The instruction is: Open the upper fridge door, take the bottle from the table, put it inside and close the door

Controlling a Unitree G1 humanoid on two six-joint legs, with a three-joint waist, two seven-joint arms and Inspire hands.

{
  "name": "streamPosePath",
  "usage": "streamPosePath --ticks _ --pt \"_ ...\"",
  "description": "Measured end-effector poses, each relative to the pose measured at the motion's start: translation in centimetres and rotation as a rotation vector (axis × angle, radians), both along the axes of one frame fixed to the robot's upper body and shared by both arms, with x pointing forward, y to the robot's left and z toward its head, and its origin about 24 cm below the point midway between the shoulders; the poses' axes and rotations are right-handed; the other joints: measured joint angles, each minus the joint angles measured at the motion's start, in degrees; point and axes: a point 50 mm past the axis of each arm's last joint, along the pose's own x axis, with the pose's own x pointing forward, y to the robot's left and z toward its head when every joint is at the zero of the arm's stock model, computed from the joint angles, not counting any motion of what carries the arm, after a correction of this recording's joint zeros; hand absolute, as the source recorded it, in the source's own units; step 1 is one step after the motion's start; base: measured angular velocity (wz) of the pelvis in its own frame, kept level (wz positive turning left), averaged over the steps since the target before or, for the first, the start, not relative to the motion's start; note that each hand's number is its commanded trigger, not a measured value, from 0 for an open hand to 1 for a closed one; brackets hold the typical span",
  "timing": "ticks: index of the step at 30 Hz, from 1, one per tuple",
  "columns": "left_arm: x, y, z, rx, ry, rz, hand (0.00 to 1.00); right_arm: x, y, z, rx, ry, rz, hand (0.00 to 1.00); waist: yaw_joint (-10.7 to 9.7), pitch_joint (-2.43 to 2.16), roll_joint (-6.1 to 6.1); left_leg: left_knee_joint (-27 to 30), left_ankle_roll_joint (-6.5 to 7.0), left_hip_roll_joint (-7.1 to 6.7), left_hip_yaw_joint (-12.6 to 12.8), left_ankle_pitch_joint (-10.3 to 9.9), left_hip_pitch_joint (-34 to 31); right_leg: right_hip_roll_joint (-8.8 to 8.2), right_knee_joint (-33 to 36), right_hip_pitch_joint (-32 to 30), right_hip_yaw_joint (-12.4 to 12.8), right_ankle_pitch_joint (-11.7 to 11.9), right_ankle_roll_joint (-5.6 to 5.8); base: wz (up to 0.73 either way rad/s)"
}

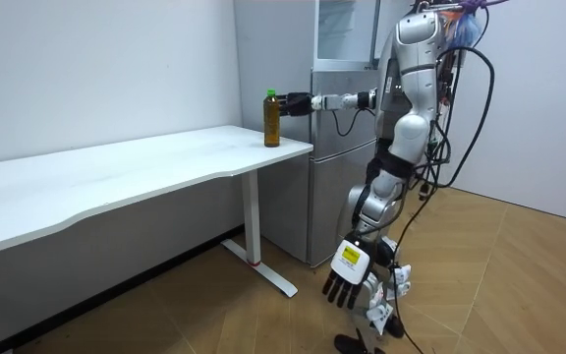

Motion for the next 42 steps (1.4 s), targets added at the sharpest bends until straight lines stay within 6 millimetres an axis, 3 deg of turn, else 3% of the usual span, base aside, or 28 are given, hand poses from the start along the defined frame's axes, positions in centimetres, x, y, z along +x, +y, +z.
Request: streamPosePath --ticks 15,31,36,42 --pt "1.1 -0.1 0.0 -0.038 0.003 -0.025 0.0 0.1 -0.3 -1.4 -0.082 0.058 0.038 0.0 2.6 0.03 -0.01 0.1 0.36 -0.52 -0.7 0.4 -1.2 -0.37 0.1 -0.9 -0.6 -0.1 0.1 0.01" --pt "0.7 -0.1 0.0 -0.033 0.015 -0.021 0.0 0.2 -0.3 -1.8 -0.085 0.097 0.047 0.0 2.8 0.03 -0.03 0.0 0.36 -0.64 -1.6 0.4 -1.8 -0.55 0.0 -0.9 -1.6 -0.1 0.11 0.05" --pt "0.3 -0.1 0.0 -0.035 0.024 -0.017 0.0 -0.2 -1.4 -4.0 -0.103 0.198 0.004 0.0 3.1 0.01 -0.05 0.3 0.43 -1.12 -2.4 0.4 -1.6 -0.76 0.1 -0.4 -1.6 -0.4 0.63 0.09" --pt "-0.3 0.0 0.0 -0.032 0.035 0.001 0.0 -0.2 -1.8 -4.4 -0.091 0.207 -0.006 0.0 3.1 0.19 0.31 0.9 0.58 -1.41 -3.0 0.4 -1.7 -0.93 0.1 0.0 -1.6 -0.5 0.84 0.05"
